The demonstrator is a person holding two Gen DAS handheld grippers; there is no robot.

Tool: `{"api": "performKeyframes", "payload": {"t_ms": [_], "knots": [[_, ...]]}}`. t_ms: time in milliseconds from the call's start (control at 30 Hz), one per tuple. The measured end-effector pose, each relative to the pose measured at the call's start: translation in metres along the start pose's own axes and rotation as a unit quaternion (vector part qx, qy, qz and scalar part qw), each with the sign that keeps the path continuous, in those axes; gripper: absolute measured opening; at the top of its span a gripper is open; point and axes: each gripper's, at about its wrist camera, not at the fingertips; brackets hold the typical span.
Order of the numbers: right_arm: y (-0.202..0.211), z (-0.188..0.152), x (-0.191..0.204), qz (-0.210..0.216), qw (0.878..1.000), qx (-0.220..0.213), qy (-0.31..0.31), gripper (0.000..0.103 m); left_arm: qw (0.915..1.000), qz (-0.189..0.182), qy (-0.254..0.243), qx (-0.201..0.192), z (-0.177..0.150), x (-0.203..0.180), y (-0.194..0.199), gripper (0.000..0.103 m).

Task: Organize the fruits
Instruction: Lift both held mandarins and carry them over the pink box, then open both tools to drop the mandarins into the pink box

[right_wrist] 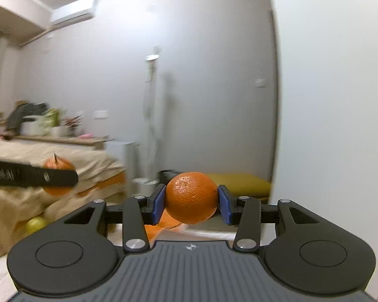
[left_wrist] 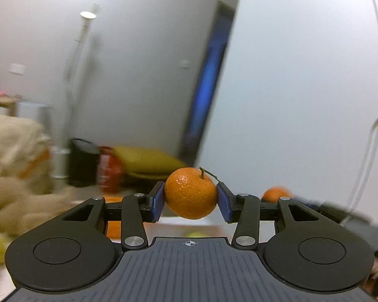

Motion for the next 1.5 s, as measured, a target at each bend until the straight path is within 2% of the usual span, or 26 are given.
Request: {"api": "performKeyframes", "payload": {"t_ms": [100, 167, 267, 400, 467, 533, 700, 767, 867, 933, 1000, 1033, 1100, 1133, 1167, 1200, 1267, 1333, 1400, 1500], "knots": [[-0.010, -0.003, -0.018, -0.018, 0.999, 0.025, -0.019, 0.043, 0.9986, -0.040, 0.012, 0.033, -0.003, -0.001, -0.037, 0.049], [-0.019, -0.016, -0.026, -0.023, 0.998, 0.049, -0.017, 0.043, 0.9964, -0.052, 0.027, 0.061, -0.012, 0.002, -0.062, 0.049], [-0.035, -0.040, -0.034, -0.022, 0.995, 0.098, -0.005, 0.043, 0.9897, -0.050, 0.059, 0.121, -0.034, 0.011, -0.105, 0.049], [-0.051, -0.064, -0.043, -0.014, 0.990, 0.141, -0.007, 0.043, 0.9743, -0.034, 0.097, 0.200, -0.061, 0.029, -0.147, 0.048], [-0.060, -0.076, -0.044, -0.007, 0.987, 0.158, -0.006, 0.043, 0.9648, -0.018, 0.090, 0.246, -0.075, 0.030, -0.162, 0.049], [-0.066, -0.084, -0.042, 0.004, 0.985, 0.171, -0.003, 0.043, 0.9568, 0.006, 0.059, 0.285, -0.087, 0.027, -0.171, 0.049], [-0.083, -0.099, -0.038, 0.027, 0.981, 0.191, -0.001, 0.043, 0.9424, 0.050, 0.000, 0.331, -0.102, 0.027, -0.177, 0.049], [-0.088, -0.104, -0.034, 0.035, 0.980, 0.196, 0.000, 0.044, 0.9404, 0.051, -0.003, 0.336, -0.106, 0.026, -0.176, 0.049], [-0.091, -0.107, -0.033, 0.046, 0.977, 0.207, -0.002, 0.045, 0.9411, 0.034, 0.022, 0.336, -0.102, 0.030, -0.178, 0.049], [-0.090, -0.106, -0.035, 0.047, 0.977, 0.207, -0.008, 0.049, 0.9475, 0.039, 0.044, 0.314, -0.100, 0.033, -0.172, 0.049], [-0.088, -0.107, -0.038, 0.053, 0.978, 0.200, -0.011, 0.056, 0.9579, 0.037, 0.042, 0.282, -0.092, 0.027, -0.163, 0.049], [-0.085, -0.107, -0.039, 0.055, 0.980, 0.192, -0.013, 0.057, 0.9625, 0.030, 0.034, 0.268, -0.091, 0.026, -0.159, 0.049], [-0.076, -0.103, -0.038, 0.056, 0.982, 0.178, -0.008, 0.058, 0.9607, 0.023, 0.018, 0.276, -0.090, 0.022, -0.159, 0.049], [-0.073, -0.102, -0.036, 0.056, 0.984, 0.170, 0.001, 0.059, 0.9560, 0.024, 0.002, 0.292, -0.091, 0.019, -0.160, 0.049], [-0.069, -0.101, -0.034, 0.055, 0.985, 0.163, 0.009, 0.059, 0.9519, 0.035, -0.017, 0.304, -0.092, 0.015, -0.160, 0.049], [-0.066, -0.099, -0.031, 0.052, 0.986, 0.157, 0.018, 0.060, 0.9524, 0.054, -0.032, 0.298, -0.091, 0.012, -0.157, 0.048], [-0.062, -0.098, -0.027, 0.049, 0.987, 0.152, 0.034, 0.060, 0.9625, 0.080, -0.039, 0.256, -0.087, 0.011, -0.145, 0.048], [-0.058, -0.097, -0.025, 0.047, 0.987, 0.147, 0.038, 0.060, 0.9736, 0.073, -0.010, 0.216, -0.077, 0.019, -0.129, 0.048], [-0.054, -0.096, -0.025, 0.042, 0.988, 0.144, 0.038, 0.059, 0.9784, 0.075, 0.020, 0.191, -0.070, 0.030, -0.117, 0.048], [-0.052, -0.094, -0.023, 0.041, 0.988, 0.142, 0.038, 0.060, 0.9807, 0.108, 0.047, 0.156, -0.063, 0.050, -0.088, 0.048]]}}
Point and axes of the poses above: each gripper's, at about its wrist camera, not at the fingertips, and y roughly against the way its jaws point, x to its left, z to its top
